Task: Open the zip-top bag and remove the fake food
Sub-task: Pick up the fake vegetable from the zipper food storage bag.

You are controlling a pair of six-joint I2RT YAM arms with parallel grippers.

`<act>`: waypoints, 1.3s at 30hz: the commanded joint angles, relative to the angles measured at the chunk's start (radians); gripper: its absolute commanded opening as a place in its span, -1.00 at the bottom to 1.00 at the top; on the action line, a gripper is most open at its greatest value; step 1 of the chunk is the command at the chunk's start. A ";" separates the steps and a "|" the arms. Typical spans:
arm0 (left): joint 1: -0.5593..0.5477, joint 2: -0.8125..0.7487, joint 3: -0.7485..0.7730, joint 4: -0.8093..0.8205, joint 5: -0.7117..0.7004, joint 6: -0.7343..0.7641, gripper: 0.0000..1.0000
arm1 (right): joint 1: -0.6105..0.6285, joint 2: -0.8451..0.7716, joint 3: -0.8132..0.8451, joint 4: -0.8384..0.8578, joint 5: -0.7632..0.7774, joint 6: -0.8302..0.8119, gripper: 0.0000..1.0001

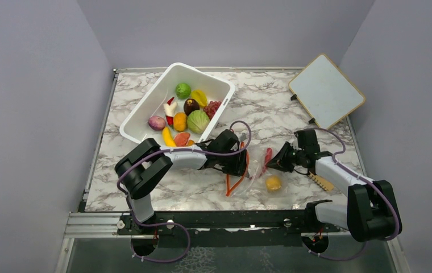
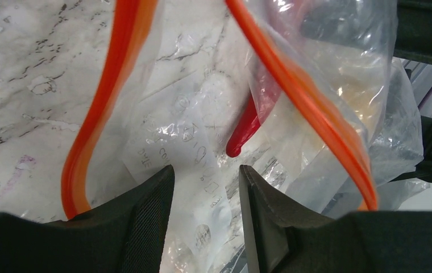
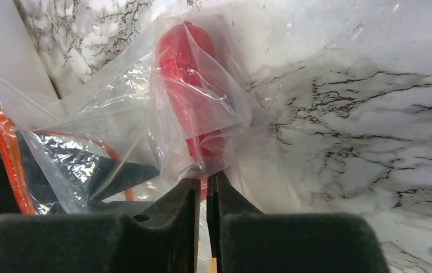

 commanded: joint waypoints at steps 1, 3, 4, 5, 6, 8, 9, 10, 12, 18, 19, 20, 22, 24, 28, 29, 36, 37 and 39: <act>-0.009 -0.002 0.006 0.041 0.010 0.025 -0.01 | 0.006 -0.007 -0.003 -0.034 -0.022 0.008 -0.83; -0.011 -0.001 0.001 0.071 0.033 0.035 0.01 | 0.006 0.002 -0.001 -0.045 -0.008 -0.006 -0.82; -0.012 0.005 0.006 0.082 0.057 0.048 0.01 | 0.006 0.011 -0.003 -0.046 -0.008 -0.015 -0.81; -0.013 0.011 0.015 0.085 0.077 0.067 0.01 | 0.006 0.017 -0.007 -0.044 -0.013 -0.023 -0.81; -0.016 0.015 0.025 0.085 0.088 0.092 0.01 | 0.006 0.025 -0.016 -0.038 -0.018 -0.024 -0.81; -0.026 0.020 0.045 0.071 0.098 0.155 0.01 | 0.006 0.030 -0.032 -0.026 -0.021 -0.027 -0.81; -0.030 0.025 0.063 0.048 0.095 0.189 0.01 | 0.006 0.031 -0.039 -0.024 -0.019 -0.028 -0.81; -0.032 0.030 0.079 0.022 0.084 0.219 0.00 | 0.007 0.030 -0.043 -0.023 -0.015 -0.030 -0.81; -0.046 0.036 0.103 -0.019 0.055 0.296 -0.03 | 0.006 0.027 -0.049 -0.022 -0.007 -0.032 -0.81; -0.083 0.047 0.140 -0.114 -0.082 0.416 -0.03 | 0.006 0.030 -0.044 -0.026 0.000 -0.044 -0.81; -0.084 0.049 0.142 -0.119 -0.090 0.422 -0.03 | 0.006 0.030 -0.043 -0.026 0.002 -0.045 -0.81; -0.084 0.051 0.147 -0.123 -0.089 0.423 -0.04 | 0.006 0.029 -0.044 -0.027 0.002 -0.047 -0.81; -0.084 0.059 0.167 -0.129 -0.068 0.417 -0.09 | 0.006 0.030 -0.043 -0.027 0.003 -0.047 -0.81; -0.084 0.060 0.170 -0.116 -0.031 0.396 -0.15 | 0.006 0.032 -0.044 -0.029 0.005 -0.046 -0.81; -0.084 0.067 0.163 -0.072 0.102 0.358 -0.24 | 0.006 0.025 -0.059 -0.023 -0.002 -0.033 -0.81; -0.084 0.076 0.168 -0.077 0.131 0.348 -0.24 | 0.006 0.021 -0.065 -0.019 -0.006 -0.030 -0.81; -0.082 0.106 0.171 -0.050 0.186 0.240 -0.05 | 0.006 -0.001 -0.084 -0.021 -0.007 -0.020 -0.81; -0.082 0.106 0.172 -0.041 0.181 0.218 -0.03 | 0.006 -0.004 -0.086 -0.025 -0.006 -0.020 -0.81; -0.080 0.099 0.170 -0.030 0.150 0.160 0.03 | 0.006 -0.014 -0.090 -0.029 -0.002 -0.018 -0.81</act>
